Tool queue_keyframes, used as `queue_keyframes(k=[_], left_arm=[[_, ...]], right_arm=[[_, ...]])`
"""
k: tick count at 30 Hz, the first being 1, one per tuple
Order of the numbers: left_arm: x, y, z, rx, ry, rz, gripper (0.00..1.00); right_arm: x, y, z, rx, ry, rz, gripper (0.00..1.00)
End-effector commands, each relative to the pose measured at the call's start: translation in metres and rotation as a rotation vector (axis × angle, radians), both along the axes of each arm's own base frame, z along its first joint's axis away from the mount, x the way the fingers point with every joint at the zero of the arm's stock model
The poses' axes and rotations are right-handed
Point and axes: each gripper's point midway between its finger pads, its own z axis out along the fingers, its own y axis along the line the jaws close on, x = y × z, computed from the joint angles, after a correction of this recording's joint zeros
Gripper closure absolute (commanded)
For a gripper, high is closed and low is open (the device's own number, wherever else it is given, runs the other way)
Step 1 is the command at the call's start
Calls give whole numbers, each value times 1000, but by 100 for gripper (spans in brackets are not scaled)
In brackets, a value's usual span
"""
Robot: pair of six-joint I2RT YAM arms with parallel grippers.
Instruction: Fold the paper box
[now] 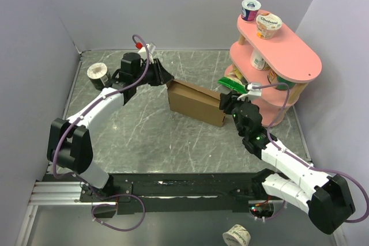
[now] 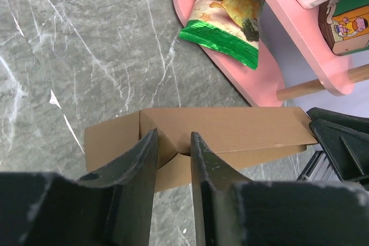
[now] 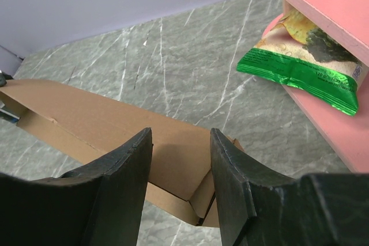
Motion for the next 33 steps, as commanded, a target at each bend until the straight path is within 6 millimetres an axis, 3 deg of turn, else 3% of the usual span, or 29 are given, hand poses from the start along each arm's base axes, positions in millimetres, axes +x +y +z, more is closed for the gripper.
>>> queue_keyframes(k=[1,24,33], left_arm=[[-23,13,-77,169,217,13,64],[-52,-23,-89,-10,323,-103,77],[-59,-11,-110,77,330,-55,85]], right_arm=[[-33,-22,-94,-209,288,0,48],[-31,-21,-94,-210,285,4,48],[-34,-21,-99,-201,292,3,48]])
